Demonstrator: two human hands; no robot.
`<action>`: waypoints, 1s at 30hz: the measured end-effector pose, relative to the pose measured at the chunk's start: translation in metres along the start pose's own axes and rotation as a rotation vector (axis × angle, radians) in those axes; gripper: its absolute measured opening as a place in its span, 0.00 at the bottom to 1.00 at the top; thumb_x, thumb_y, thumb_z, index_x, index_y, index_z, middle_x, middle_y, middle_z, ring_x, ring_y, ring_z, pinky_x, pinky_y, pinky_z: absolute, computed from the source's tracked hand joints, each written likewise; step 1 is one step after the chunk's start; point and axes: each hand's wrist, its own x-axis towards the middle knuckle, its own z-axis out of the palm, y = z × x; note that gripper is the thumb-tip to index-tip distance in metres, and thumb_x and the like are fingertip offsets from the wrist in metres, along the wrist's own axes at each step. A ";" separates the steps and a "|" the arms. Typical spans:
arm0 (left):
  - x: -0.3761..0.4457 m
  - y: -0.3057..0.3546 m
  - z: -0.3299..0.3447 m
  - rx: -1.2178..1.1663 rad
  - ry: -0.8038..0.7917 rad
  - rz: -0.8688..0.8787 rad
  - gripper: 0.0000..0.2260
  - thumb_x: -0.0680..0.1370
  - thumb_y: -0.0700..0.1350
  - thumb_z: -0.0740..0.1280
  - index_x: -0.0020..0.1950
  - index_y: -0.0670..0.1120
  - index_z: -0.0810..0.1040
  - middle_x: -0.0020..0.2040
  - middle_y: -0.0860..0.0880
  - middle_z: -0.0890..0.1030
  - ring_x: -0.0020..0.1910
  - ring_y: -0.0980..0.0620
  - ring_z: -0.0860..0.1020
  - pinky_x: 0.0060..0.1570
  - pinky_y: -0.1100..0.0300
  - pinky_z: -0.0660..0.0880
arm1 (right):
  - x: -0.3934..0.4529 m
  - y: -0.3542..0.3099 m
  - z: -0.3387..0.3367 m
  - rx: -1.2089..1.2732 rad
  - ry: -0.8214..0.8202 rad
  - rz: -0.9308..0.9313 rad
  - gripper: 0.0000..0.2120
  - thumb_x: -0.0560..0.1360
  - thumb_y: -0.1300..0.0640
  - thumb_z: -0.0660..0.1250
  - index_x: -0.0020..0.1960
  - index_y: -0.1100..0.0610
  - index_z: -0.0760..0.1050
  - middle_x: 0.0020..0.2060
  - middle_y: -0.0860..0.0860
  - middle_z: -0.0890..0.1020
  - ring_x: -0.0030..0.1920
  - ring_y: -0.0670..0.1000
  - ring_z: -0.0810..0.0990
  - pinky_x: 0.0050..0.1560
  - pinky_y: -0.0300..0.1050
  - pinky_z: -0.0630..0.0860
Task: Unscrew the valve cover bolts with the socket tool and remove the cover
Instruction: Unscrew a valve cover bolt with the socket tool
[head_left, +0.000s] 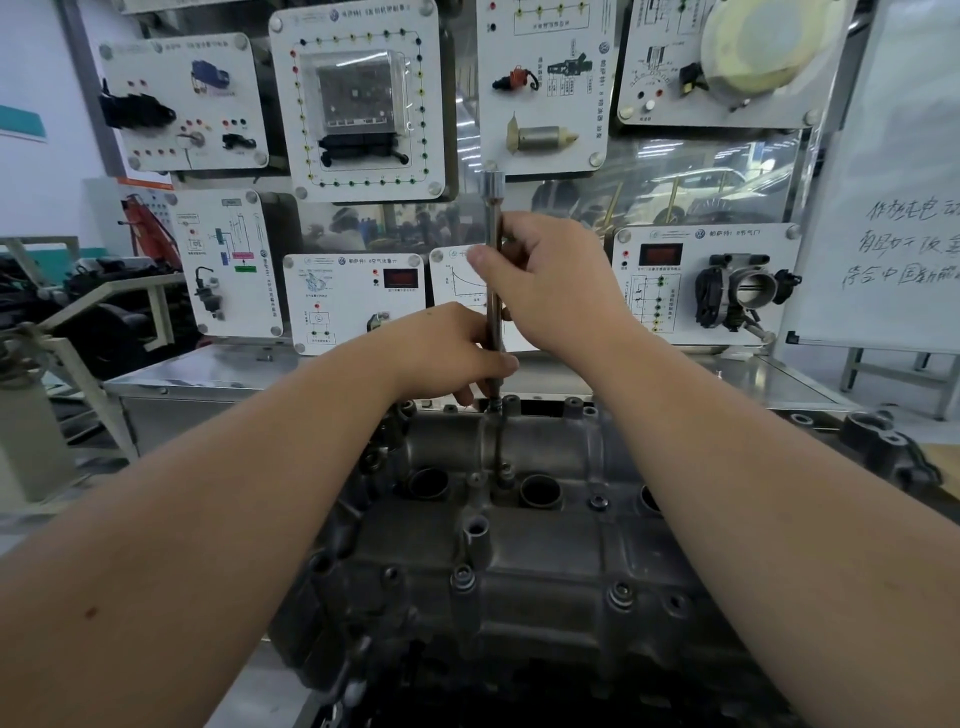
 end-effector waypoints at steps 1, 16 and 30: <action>0.000 0.001 0.000 -0.018 0.001 -0.001 0.05 0.80 0.50 0.68 0.47 0.52 0.80 0.39 0.61 0.86 0.34 0.58 0.84 0.40 0.60 0.71 | 0.000 -0.001 0.000 0.013 -0.022 0.016 0.10 0.81 0.52 0.66 0.50 0.58 0.80 0.35 0.49 0.82 0.36 0.45 0.81 0.41 0.47 0.79; -0.001 0.002 0.001 -0.033 0.008 0.013 0.04 0.81 0.49 0.66 0.48 0.52 0.79 0.40 0.61 0.85 0.34 0.57 0.84 0.41 0.59 0.72 | -0.001 -0.003 -0.001 0.018 -0.064 0.021 0.08 0.83 0.53 0.62 0.54 0.56 0.77 0.41 0.48 0.84 0.39 0.46 0.85 0.47 0.52 0.82; 0.000 0.000 0.000 -0.052 0.014 0.017 0.03 0.81 0.48 0.67 0.48 0.52 0.80 0.38 0.62 0.85 0.34 0.57 0.85 0.43 0.57 0.76 | 0.001 -0.002 -0.002 -0.002 -0.039 0.065 0.17 0.82 0.52 0.64 0.47 0.66 0.78 0.36 0.56 0.83 0.36 0.53 0.83 0.43 0.58 0.82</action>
